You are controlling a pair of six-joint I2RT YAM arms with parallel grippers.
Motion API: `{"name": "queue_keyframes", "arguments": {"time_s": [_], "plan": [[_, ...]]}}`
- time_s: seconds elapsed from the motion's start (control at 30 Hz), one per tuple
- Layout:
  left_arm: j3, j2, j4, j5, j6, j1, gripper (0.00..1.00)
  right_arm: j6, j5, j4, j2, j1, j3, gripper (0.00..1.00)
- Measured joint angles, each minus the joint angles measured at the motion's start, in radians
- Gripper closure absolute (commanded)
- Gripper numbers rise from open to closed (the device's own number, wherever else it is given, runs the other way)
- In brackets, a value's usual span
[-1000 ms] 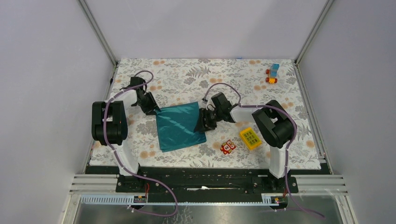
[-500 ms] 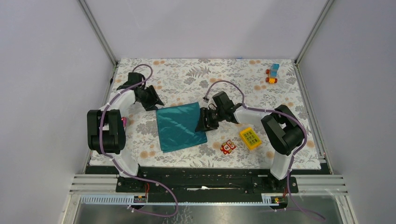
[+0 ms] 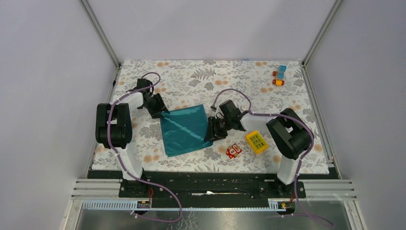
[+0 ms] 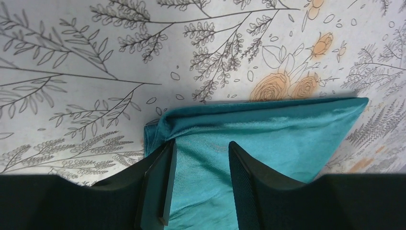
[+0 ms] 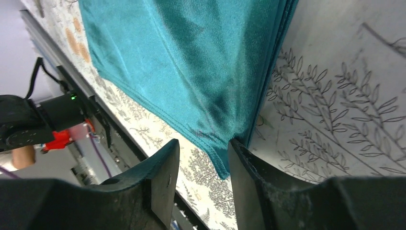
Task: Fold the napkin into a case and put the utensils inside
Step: Smooth out the lower triangle-folded napkin at the center of the board.
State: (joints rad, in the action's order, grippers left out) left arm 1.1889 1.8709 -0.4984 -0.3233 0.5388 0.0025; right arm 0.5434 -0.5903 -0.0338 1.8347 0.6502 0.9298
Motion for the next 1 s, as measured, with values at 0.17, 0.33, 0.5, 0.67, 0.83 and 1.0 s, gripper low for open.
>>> {"name": "queue_keyframes", "arguments": {"time_s": [0.17, 0.33, 0.5, 0.67, 0.83, 1.0], "plan": [[0.0, -0.05, -0.047, 0.033, -0.03, 0.0, 0.45, -0.079, 0.103, 0.101, 0.0, 0.006, 0.065, 0.49], [-0.017, -0.256, -0.089, 0.038, -0.049, 0.0, 0.41, -0.163, 0.226, 0.195, -0.005, 0.005, 0.122, 0.45], [-0.07, -0.465, -0.082, 0.006, -0.049, 0.0, 0.4, -0.252, 0.414, 0.331, -0.002, 0.005, 0.204, 0.42], [-0.185, -0.547, -0.087, -0.055, -0.041, 0.0, 0.38, -0.298, 0.544, 0.439, -0.003, 0.016, 0.31, 0.3], [-0.259, -0.544, -0.045, -0.131, -0.008, -0.016, 0.37, -0.275, 0.459, 0.418, -0.023, 0.059, 0.328, 0.28], [-0.268, -0.443, 0.082, -0.204, 0.052, -0.093, 0.4, -0.232, 0.44, 0.352, -0.021, 0.069, 0.296, 0.27]]}}
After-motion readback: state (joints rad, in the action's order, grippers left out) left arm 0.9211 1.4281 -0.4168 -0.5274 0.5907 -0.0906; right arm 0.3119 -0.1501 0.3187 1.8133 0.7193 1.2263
